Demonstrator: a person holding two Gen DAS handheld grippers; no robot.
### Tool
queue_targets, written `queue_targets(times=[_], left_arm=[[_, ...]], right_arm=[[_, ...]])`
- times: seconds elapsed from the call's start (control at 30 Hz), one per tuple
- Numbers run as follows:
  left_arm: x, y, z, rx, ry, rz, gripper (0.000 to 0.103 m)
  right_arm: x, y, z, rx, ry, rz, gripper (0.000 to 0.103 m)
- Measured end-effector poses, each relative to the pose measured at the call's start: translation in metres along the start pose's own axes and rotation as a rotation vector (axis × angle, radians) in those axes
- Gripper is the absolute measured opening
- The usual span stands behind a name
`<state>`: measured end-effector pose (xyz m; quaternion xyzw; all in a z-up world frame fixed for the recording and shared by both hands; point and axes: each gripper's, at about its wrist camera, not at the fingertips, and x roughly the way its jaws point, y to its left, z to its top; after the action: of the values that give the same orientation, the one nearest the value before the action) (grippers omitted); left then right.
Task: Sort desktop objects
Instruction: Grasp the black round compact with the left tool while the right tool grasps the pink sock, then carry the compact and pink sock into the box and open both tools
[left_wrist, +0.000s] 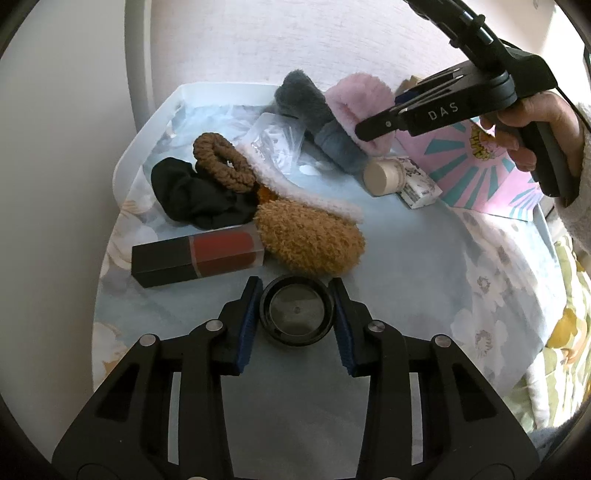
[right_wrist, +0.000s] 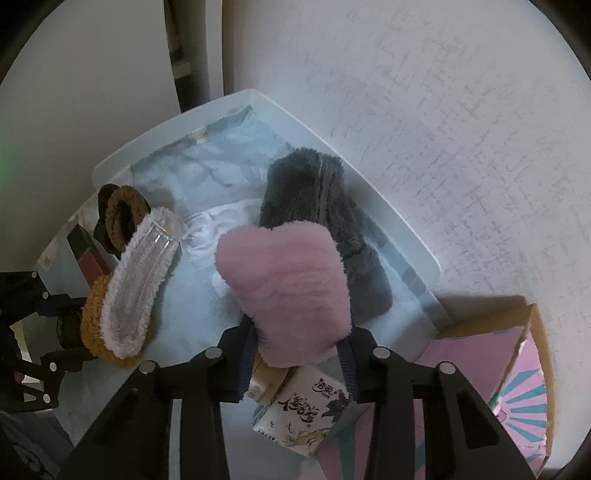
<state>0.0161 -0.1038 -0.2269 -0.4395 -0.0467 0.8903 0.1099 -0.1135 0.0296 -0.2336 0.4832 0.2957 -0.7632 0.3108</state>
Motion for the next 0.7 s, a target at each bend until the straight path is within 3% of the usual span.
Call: queue_targets(times=[0.33, 0.7], left_arm=[[-0.035, 0.001, 0.016, 0.008, -0.002, 0.026, 0.033], [-0.078, -0.023, 0.098, 0.071, -0.022, 0.020, 0.033]], right_arm=[[-0.042, -0.011, -0.004, 0.059, -0.035, 0.040, 0.036], [-0.119, -0.053, -0.019, 0.143, -0.100, 0.027, 0.036]])
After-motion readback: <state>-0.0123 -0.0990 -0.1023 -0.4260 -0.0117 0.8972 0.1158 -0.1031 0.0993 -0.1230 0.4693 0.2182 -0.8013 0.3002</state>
